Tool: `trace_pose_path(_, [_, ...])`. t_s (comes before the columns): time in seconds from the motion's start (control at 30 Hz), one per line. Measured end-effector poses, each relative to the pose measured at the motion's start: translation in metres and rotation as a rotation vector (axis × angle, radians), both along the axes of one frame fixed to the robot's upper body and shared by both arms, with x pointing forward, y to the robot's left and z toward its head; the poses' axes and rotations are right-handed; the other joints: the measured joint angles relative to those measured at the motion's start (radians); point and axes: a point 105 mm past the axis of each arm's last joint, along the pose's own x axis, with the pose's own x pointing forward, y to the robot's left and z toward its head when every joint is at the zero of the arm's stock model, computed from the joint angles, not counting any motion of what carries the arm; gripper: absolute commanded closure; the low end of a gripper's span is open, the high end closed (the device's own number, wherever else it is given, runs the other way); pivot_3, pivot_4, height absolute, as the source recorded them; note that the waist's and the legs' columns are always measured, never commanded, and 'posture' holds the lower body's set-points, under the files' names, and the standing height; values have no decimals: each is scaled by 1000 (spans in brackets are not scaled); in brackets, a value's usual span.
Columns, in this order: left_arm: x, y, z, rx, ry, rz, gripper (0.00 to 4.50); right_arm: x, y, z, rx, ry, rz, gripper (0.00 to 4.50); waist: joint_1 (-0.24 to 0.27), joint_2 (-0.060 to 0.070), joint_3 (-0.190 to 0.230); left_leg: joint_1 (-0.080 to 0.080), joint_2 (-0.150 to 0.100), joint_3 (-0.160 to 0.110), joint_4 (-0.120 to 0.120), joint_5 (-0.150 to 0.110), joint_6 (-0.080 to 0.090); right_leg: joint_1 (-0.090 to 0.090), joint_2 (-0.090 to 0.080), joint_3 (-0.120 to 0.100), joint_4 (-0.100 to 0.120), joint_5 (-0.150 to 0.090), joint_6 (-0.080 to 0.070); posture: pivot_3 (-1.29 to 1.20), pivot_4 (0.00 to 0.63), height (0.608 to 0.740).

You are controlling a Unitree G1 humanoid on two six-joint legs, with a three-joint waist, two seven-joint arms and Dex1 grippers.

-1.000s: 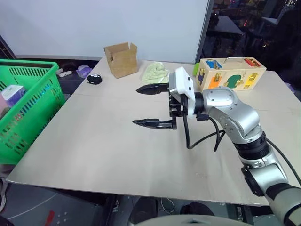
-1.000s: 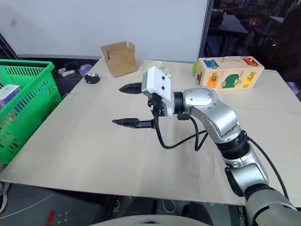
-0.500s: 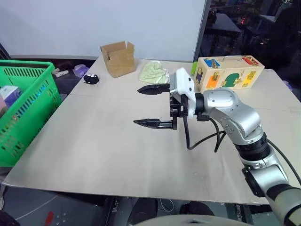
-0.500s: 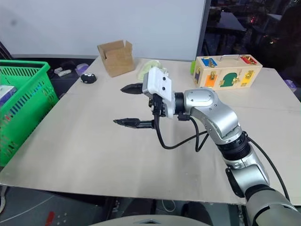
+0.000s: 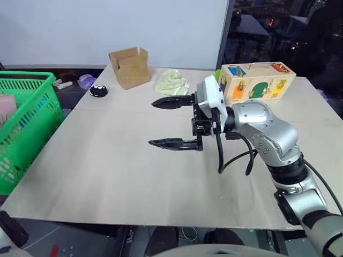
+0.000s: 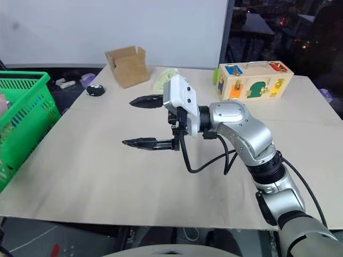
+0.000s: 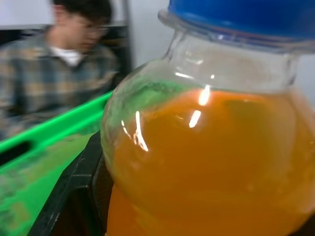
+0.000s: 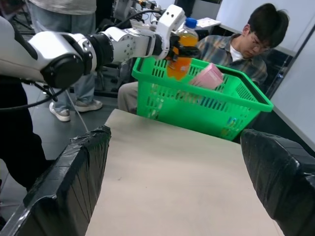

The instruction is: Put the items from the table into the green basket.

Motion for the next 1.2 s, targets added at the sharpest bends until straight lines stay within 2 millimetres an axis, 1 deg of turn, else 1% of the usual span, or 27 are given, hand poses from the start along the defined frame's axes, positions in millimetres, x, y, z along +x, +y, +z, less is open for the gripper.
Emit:
trace_pose_path(0.1, [1, 0, -1, -3, -5, -14, 1649, 1, 0, 0, -1, -3, -6, 0, 1, -1, 0, 0, 1, 1, 0, 0, 0, 0, 0, -2, 0, 0, 0, 225, 0, 740])
trace_pose_path(0.17, [4, -4, -1, -25, -17, -77, 1649, 1, 1, 0, 0, -3, -10, 0, 2, -1, -1, -1, 1, 0, 1, 0, 0, 1, -1, -4, 0, 0, 0, 224, 0, 740])
trace_pose_path(0.27, [0, -5, -9, -33, 23, -116, 1649, 1, 1, 0, 2, -5, -13, 0, -1, -1, -1, 0, 2, -1, 1, 0, 0, 1, -3, -2, 0, 0, 0, 234, 0, 740])
trace_pose_path(0.3, [-3, -3, -14, -41, 41, -111, 1649, 1, 2, 0, 3, -5, -12, 0, -3, -1, -1, 1, 2, -1, 1, 0, 0, 1, -4, -1, 0, 0, 0, 234, 0, 740])
trace_pose_path(0.33, [-12, 1, -21, -50, 65, -88, 1649, 1, 2, 0, 3, -4, -11, 0, -7, -1, -1, 1, 2, -2, 1, 0, 0, 1, -6, 0, 0, 0, 0, 250, 0, 740])
trace_pose_path(0.47, [-45, 18, -39, -94, 107, 10, 1649, 0, 1, -1, -2, -1, 2, 0, -23, -2, -1, 1, 3, -3, 0, 0, 0, 1, -6, -1, 0, 0, 0, 272, 0, 740])
trace_pose_path(0.57, [-54, 18, -35, -88, 99, 16, 1649, -1, 0, -2, -9, 0, 15, 0, -17, -4, -2, 1, 3, -5, 0, 0, 0, 1, -8, -3, 0, 0, 0, 292, 0, 740])
trace_pose_path(0.63, [-55, 15, -27, -74, 76, 0, 1649, 0, 0, -2, -9, -3, 13, 0, -8, -4, -2, 1, 2, -5, 0, 0, -1, 1, -10, -3, 0, 0, -1, 308, 0, 740])
trace_pose_path(0.67, [-55, 14, -27, -74, 75, -1, 1649, 0, 0, -2, -9, -3, 13, 0, -7, -4, -2, 1, 2, -5, 0, 0, -1, 1, -11, -3, 0, 0, -1, 309, 0, 740])
trace_pose_path(0.7, [-53, 12, -23, -67, 61, -16, 1150, 2, -1, -3, -12, 1, 8, 0, -1, -5, -2, 1, 2, -3, 0, -2, -5, 1, -14, -4, 0, 0, -1, 309, 0, 740])
trace_pose_path(0.73, [-51, 10, -20, -69, 54, -39, 596, 6, 0, -5, -8, 12, -6, 0, 4, -5, -3, 2, 2, -2, 0, -3, -5, 1, -19, -10, 0, 0, -1, 299, 0, 740])
trace_pose_path(0.8, [-47, 7, -18, -80, 38, -64, 55, 8, 2, -6, -5, 17, -12, 0, 5, -5, -2, 1, 2, -3, 0, -3, -5, 1, -19, -11, 0, 0, -1, 299, 0, 740])
trace_pose_path(1.0, [-40, 0, 9, -24, -51, -91, 55, 8, 3, -5, 3, 8, -17, 0, 6, -4, -2, 1, 1, -3, -2, -1, -2, 1, -19, -12, 0, 0, -1, 265, 0, 740])
trace_pose_path(1.03, [-37, -5, 15, -2, -79, -106, 55, 8, 3, -4, 3, 4, -21, 0, 6, -4, -2, 1, 2, -3, -2, -1, -2, 1, -19, -11, -1, 0, -1, 265, 0, 740])
trace_pose_path(1.07, [-31, -16, 23, 21, -128, -148, 55, 8, 2, -4, 1, 1, -24, 0, 7, -4, -2, 1, 1, -3, -1, -1, -3, 1, -19, -11, 0, 0, -1, 265, 0, 740])
trace_pose_path(1.1, [-28, -21, 27, 33, -145, -169, 55, 8, 2, -4, 2, 0, -26, 0, 7, -4, -2, 1, 1, -3, -1, -2, -4, 1, -19, -11, 0, 0, -1, 265, 0, 740])
trace_pose_path(1.13, [-17, -43, 37, 33, -209, -270, 55, 8, 0, -5, -1, -1, -34, 0, 9, -5, -3, 1, 1, -3, -1, -2, -5, 2, -20, -11, 0, 0, -1, 255, 0, 740])
trace_pose_path(1.17, [-8, -66, 43, 32, -239, -371, 55, 9, -1, -6, -8, 0, -44, 0, 10, -5, -3, 1, 1, -2, -1, -2, -5, 2, -21, -11, 0, 0, -1, 248, 0, 740])
trace_pose_path(1.2, [-4, -75, 45, 32, -247, -411, 55, 10, -2, -7, -11, 1, -48, 0, 10, -5, -3, 1, 1, -2, -1, -2, -5, 3, -21, -11, 0, 0, -1, 248, 0, 740])
